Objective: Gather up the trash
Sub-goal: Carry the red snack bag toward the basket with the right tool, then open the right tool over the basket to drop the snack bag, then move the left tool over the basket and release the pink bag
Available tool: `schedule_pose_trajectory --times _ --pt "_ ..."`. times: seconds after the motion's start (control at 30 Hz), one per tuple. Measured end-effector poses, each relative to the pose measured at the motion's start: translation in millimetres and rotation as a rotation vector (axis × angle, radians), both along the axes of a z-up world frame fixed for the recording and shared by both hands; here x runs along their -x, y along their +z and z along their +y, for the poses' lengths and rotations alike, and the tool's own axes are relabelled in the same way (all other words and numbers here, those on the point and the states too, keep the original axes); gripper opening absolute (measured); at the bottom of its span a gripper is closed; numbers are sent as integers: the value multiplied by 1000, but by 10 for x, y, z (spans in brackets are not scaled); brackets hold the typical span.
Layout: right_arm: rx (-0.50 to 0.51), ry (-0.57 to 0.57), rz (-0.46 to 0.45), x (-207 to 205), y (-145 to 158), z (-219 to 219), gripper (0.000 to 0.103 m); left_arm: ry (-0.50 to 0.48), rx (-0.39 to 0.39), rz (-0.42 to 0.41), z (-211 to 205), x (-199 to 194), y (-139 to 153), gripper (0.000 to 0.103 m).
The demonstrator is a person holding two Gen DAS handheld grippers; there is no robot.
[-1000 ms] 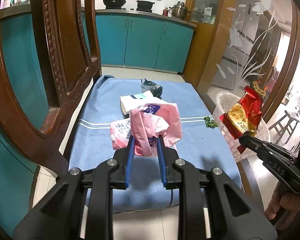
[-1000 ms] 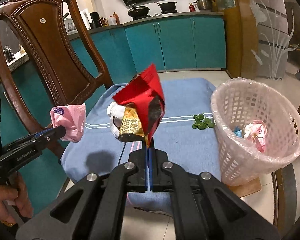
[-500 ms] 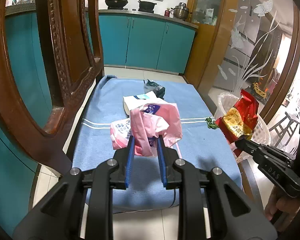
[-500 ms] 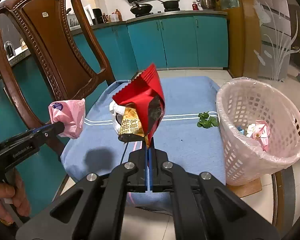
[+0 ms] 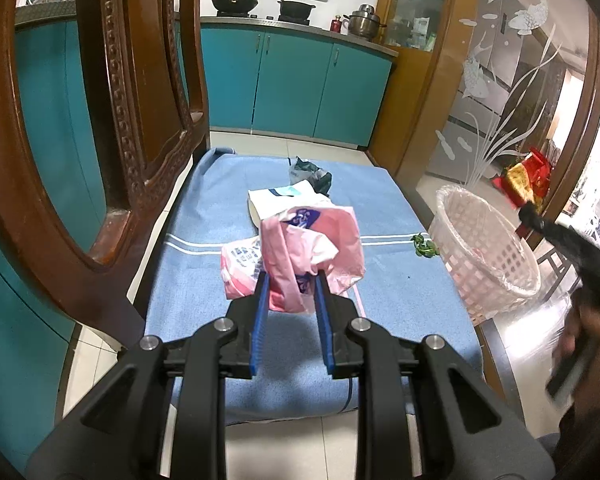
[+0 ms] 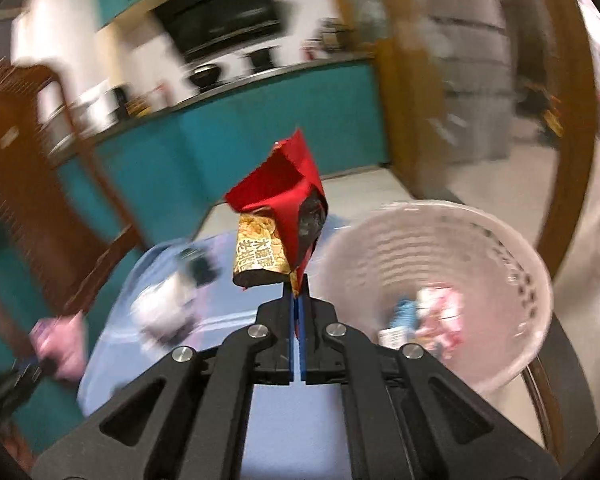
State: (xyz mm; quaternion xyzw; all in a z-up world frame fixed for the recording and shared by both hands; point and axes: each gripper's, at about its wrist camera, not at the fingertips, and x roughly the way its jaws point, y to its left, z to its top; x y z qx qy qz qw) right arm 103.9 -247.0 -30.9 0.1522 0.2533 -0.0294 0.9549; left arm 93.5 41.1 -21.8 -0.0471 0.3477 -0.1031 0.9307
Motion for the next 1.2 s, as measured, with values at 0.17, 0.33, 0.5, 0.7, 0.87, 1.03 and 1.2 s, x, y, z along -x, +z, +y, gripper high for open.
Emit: schedule_pose_trajectory --times 0.17,0.33,0.5,0.7,0.87,1.03,1.2 --pt "-123 -125 168 -250 -433 -533 66 -10 -8 9 -53 -22 -44 23" --pt "-230 -152 6 127 -98 -660 85 -40 -20 9 -164 -22 -75 23" --pt "-289 -267 -158 530 97 -825 92 -136 -20 27 -548 26 -132 23" --pt "-324 -351 -172 558 3 -1015 92 -279 -13 9 -1573 -212 55 24" --pt "-341 -354 -189 605 26 -1020 92 -385 2 -45 -2564 -551 340 48" --pt "-334 -274 -152 508 6 -959 92 -286 -108 17 -2738 -770 91 83" --pt "-237 -150 -121 378 61 -604 92 -210 -169 -23 -1848 -428 -3 83"
